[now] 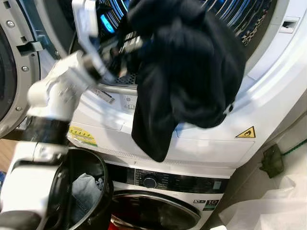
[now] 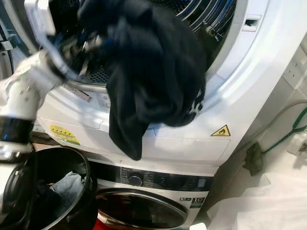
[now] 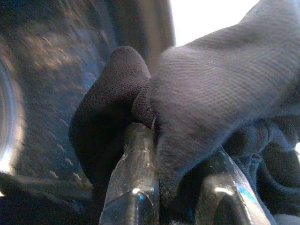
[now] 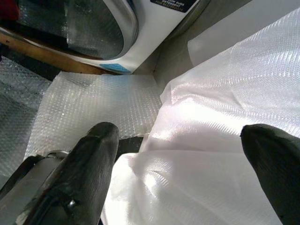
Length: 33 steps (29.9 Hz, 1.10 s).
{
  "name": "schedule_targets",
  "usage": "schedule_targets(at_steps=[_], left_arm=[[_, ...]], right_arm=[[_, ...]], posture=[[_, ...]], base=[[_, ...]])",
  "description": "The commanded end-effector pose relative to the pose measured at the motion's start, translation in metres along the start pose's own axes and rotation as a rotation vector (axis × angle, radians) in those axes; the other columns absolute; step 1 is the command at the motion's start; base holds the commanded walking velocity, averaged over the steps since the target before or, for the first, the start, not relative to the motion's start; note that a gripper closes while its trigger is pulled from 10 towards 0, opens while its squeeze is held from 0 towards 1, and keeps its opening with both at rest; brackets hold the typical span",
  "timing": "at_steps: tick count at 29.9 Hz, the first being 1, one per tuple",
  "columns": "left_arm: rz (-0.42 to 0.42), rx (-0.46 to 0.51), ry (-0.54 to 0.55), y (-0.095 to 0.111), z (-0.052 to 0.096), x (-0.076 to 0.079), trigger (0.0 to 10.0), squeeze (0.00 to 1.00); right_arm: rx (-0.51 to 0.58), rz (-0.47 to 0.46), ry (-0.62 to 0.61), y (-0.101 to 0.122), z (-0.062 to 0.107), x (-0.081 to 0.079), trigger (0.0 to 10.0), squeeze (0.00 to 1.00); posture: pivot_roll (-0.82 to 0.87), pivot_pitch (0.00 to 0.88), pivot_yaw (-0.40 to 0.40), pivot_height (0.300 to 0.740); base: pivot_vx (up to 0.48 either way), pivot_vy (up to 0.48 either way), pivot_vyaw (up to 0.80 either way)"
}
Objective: Clothes washing
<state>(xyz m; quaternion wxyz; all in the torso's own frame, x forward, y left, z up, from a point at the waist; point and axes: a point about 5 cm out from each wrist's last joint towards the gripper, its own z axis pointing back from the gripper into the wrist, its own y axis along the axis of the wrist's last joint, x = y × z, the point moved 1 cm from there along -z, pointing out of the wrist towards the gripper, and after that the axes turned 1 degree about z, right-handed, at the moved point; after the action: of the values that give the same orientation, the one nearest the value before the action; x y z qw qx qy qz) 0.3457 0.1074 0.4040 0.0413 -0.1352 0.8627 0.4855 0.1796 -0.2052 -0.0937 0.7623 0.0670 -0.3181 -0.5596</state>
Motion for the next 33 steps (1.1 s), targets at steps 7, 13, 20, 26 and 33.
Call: schedule_targets(at_steps=[7,13,20,26,33], left_arm=[[-0.066,0.093,0.063,0.032,-0.034,-0.021,0.0,0.00],[-0.095,0.191,0.280,0.044,-0.049,-0.037,0.0,0.00],[-0.189,0.159,0.554,0.039,-0.048,-0.052,0.0,0.00],[-0.338,0.068,0.846,0.032,-0.032,-0.065,3.7,0.00],[-0.328,-0.114,0.852,-0.005,-0.028,-0.068,10.0,0.00]], right_arm=[[-0.025,-0.032,-0.005,-0.009,0.002,-0.003,10.0,0.00],[-0.043,-0.049,-0.016,-0.018,0.004,-0.004,10.0,0.00],[-0.091,-0.067,-0.040,-0.045,0.010,-0.003,10.0,0.00],[-0.113,-0.062,-0.051,-0.061,0.015,-0.003,10.0,0.00],[-0.106,-0.054,-0.045,-0.064,0.017,-0.006,10.0,0.00]], posture=[[0.06,0.000,0.055,0.740],[0.01,0.000,0.077,0.740],[-0.08,0.000,0.107,0.740],[-0.10,0.000,0.108,0.740],[-0.09,0.008,0.097,0.740]], base=[[0.000,0.000,0.00],[0.000,0.000,0.00],[0.000,0.000,0.00],[0.000,0.000,0.00],[0.000,0.000,0.00]])
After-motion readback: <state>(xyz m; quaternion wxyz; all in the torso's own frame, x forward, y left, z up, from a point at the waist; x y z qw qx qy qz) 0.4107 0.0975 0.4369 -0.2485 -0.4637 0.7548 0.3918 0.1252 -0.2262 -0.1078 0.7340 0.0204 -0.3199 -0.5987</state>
